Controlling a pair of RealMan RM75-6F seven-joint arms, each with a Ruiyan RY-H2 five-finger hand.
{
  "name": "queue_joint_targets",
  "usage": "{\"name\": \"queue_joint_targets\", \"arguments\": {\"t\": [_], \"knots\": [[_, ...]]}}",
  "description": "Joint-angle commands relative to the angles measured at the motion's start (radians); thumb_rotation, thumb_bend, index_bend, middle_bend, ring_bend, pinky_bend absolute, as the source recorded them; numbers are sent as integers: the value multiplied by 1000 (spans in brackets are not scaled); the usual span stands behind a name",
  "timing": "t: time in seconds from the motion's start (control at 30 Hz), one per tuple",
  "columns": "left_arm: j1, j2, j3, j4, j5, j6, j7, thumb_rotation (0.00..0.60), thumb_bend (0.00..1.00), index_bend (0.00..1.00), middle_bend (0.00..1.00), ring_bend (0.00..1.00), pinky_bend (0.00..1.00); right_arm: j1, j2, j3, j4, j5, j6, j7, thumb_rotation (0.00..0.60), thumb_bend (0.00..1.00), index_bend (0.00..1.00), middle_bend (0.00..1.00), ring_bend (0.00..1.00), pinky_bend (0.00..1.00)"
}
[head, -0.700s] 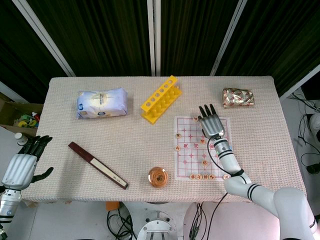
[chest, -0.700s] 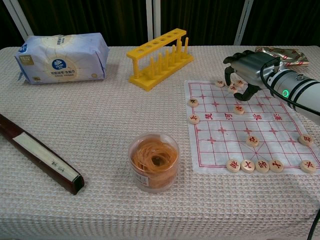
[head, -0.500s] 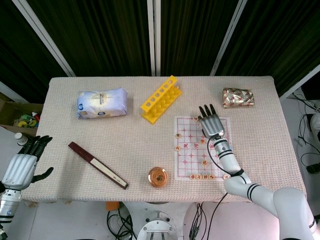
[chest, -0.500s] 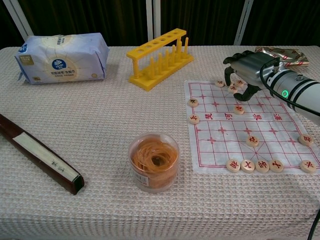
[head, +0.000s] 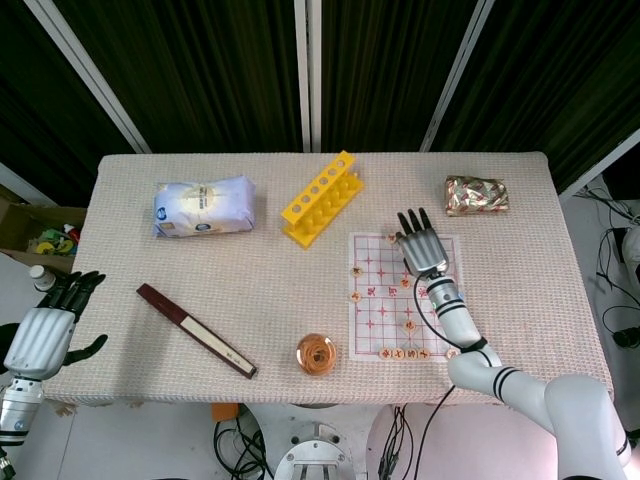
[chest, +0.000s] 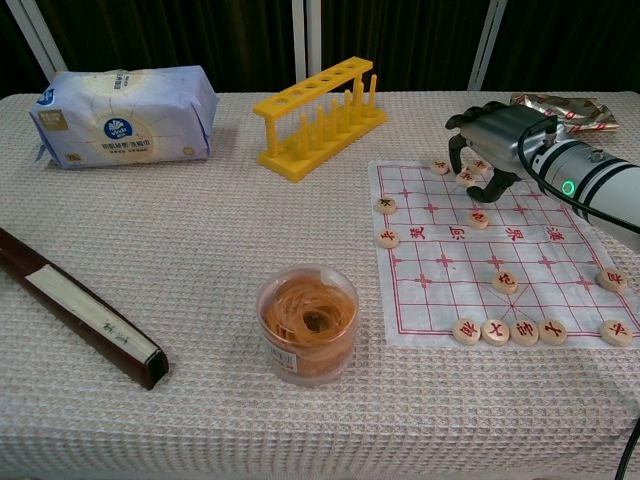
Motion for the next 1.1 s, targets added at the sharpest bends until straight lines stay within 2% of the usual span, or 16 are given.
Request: {"name": "queue_joint_targets", "arguments": {"t": [0.03,0.23,0.57,0.83,1.1], "knots": [[0,0,0,0,0,-1,-1,600,221,105,102,65,278,2,-4,2,6,1,-2,1,600,336,429,96,0,0],[-2,0,-1,1,-3,-4,-1,600,222,105,102,65,278,2,-12,5,19,2,0,0,600,349,462,96,0,0],[-2,1,-1,0,-5,-6,-1,600,221,105,102,65,278,2,-16,9,23,-17,22,22,600,366,574,98,0,0],[-5,1,1,-3,-5,-12,4,600,222,105,102,65,278,3,15,38,-3,-20,59,40,600,365,583,103,0,0],[-2,1,-1,-3,-9,-7,2,600,221,104,102,65,278,31,-22,62,48,27,18,2,600,368,584,108,0,0]]}}
